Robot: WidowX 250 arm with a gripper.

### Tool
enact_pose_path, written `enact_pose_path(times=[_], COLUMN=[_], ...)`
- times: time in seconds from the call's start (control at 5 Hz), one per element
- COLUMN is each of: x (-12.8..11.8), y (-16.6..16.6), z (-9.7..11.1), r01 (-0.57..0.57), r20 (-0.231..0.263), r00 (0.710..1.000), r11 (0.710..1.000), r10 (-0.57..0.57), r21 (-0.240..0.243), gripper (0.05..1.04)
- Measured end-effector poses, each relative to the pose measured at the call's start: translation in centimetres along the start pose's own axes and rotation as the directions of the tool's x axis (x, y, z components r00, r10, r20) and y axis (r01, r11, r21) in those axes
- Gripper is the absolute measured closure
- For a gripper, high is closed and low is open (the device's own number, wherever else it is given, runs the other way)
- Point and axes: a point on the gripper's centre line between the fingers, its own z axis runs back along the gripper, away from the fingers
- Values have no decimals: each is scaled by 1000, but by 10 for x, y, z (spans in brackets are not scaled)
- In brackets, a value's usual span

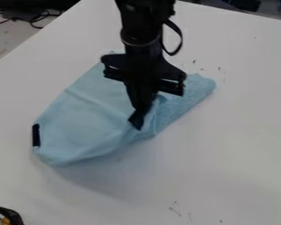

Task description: Unfold the cloth from top left to bottom right

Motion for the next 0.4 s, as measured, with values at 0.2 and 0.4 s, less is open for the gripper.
enact_pose_path(times=[0.2, 0.4], x=[-16, -26], y=[-20, -32], z=[-3, -7], r01=[-1, 13], r20=[22, 27], r00=[1000, 1000], r11=[1000, 1000], r10=[1, -14], r21=[9, 15], gripper=[1020, 1020])
